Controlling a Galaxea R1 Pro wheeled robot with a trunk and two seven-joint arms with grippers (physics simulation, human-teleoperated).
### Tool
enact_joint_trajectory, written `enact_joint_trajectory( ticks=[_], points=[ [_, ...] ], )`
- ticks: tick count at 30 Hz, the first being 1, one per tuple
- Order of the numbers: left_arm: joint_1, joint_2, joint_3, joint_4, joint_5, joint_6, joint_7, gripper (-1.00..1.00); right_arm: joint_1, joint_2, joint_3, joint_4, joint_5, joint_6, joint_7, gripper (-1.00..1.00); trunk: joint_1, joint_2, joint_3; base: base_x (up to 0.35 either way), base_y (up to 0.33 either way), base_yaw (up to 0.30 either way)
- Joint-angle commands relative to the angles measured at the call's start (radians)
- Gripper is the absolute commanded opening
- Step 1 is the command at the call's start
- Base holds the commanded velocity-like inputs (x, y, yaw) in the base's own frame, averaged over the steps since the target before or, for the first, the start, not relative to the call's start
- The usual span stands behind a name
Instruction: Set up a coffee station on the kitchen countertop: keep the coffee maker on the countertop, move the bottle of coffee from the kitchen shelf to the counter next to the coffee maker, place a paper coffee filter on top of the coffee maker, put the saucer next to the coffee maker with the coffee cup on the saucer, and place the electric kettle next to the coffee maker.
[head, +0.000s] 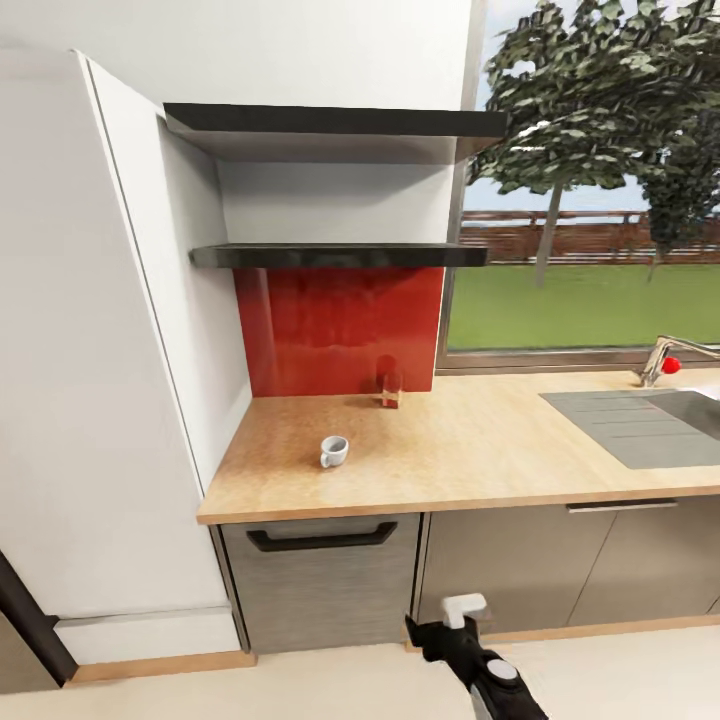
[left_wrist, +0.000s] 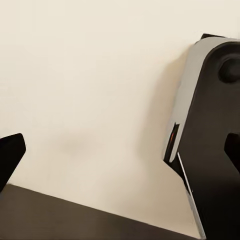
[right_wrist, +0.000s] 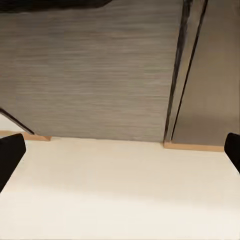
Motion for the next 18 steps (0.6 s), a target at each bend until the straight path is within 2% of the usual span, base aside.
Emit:
enact_joint_trajectory(
  ticks=[1, 2, 6, 10, 12, 18],
  points=[
    [0.0, 0.003, -0.008, 0.002, 0.008, -0.004, 0.002, 1.0, 0.0, 0.014, -0.001, -0.053, 0.004, 0.008, 0.002, 1.0, 0.0, -0.001, -0.001, 0.0, 0.0, 0.0],
    [0.0, 0.008, -0.008, 0.002, 0.009, -0.003, 0.003, 1.0, 0.0, 0.04, 0.0, -0.144, 0.004, 0.014, 0.002, 1.0, 0.0, -0.001, -0.001, 0.0, 0.0, 0.0],
    [0.0, 0.013, -0.008, 0.003, 0.008, -0.003, 0.002, 1.0, 0.0, 0.084, 0.003, -0.261, 0.004, 0.033, 0.001, 1.0, 0.0, -0.001, -0.001, 0.0, 0.0, 0.0],
    [0.0, 0.012, -0.011, 0.001, 0.004, -0.004, 0.001, 1.0, 0.0, 0.088, 0.022, -0.373, 0.003, 0.079, 0.002, 1.0, 0.0, -0.001, -0.001, 0.0, 0.0, 0.0],
    [-0.001, 0.014, -0.011, 0.001, 0.003, -0.005, 0.001, 1.0, 0.0, 0.088, 0.05, -0.444, 0.003, 0.087, 0.001, 1.0, 0.0, -0.001, -0.001, 0.0, 0.0, 0.0],
    [-0.002, 0.015, -0.011, 0.0, 0.003, -0.005, 0.001, 1.0, 0.0, 0.088, 0.098, -0.552, 0.002, 0.124, 0.001, 1.0, 0.0, -0.001, -0.001, 0.0, 0.0, 0.0]
  ],
)
